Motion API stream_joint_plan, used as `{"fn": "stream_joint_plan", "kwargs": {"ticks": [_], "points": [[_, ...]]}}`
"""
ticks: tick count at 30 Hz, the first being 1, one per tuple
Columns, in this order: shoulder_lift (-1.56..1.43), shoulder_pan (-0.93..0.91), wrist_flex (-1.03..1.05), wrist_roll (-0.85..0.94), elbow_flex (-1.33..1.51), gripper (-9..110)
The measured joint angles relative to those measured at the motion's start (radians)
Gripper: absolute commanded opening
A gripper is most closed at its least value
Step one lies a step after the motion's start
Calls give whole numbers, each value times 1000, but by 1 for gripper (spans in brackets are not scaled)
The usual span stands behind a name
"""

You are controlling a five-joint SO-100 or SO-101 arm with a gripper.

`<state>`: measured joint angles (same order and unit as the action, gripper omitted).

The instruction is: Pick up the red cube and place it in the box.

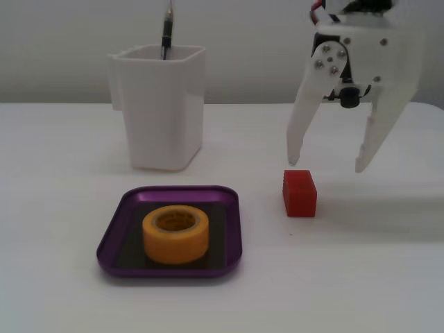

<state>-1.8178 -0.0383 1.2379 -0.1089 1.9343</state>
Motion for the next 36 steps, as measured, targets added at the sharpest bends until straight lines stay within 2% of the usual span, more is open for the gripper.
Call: {"fn": "stream_joint_plan", "kwargs": {"ticks": [22,26,30,36], "points": [[147,-21,-290,94,86,22],[179,-23,-316,106,86,16],[201,-23,-322,123,83,-1],[193,-23,-308,137,67,-1]]}}
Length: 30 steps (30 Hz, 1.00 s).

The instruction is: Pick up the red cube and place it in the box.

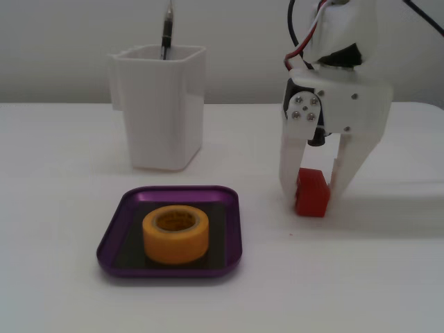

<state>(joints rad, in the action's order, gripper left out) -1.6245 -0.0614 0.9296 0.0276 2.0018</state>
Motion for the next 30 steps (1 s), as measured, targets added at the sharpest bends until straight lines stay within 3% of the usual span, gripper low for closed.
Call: {"fn": "stream_joint_plan", "kwargs": {"ticks": [7,16,22,30], "points": [[-195,23,112,0,-66,-1],[-482,163,81,87,-74,-1],[-405,169,-95,121,-74,-1],[-52,170,-198,121,-186,-1]]}}
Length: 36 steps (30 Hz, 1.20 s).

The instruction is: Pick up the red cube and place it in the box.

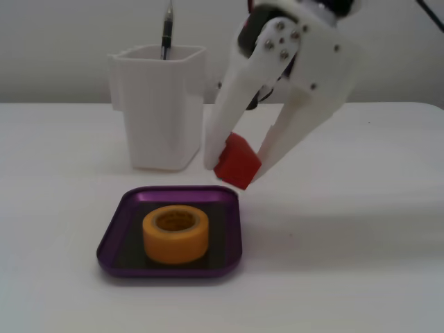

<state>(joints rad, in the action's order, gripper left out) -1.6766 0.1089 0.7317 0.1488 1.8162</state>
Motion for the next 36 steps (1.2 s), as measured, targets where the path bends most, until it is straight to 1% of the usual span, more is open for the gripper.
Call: {"fn": "stream_joint_plan", "kwargs": {"ticks": [6,12,30,32,36], "points": [[195,-61,-5,0,-144,-1],[296,-95,-5,0,-225,-1],[364,-97,-57,0,-255,0],[364,-97,-55,0,-255,2],[365,-97,-51,-2,-255,11]]}}
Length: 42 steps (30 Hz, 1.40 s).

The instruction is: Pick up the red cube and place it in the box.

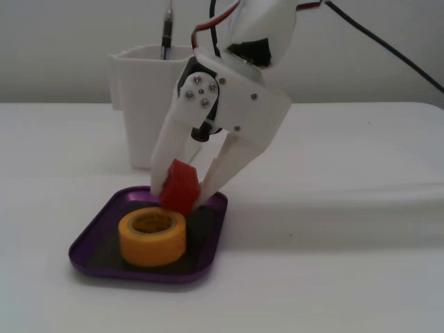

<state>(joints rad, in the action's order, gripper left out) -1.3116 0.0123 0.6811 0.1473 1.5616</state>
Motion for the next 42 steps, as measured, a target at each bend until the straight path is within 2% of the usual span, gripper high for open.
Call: {"fn": "stream_joint_plan", "kwargs": {"ticks": [4,12,17,28,33,42], "points": [[5,0,43,2,2,16],[-29,0,152,2,2,17],[-224,0,241,2,2,24],[-762,3,505,0,20,25],[-960,2,568,0,206,25],[-1351,2,528,0,723,25]]}}
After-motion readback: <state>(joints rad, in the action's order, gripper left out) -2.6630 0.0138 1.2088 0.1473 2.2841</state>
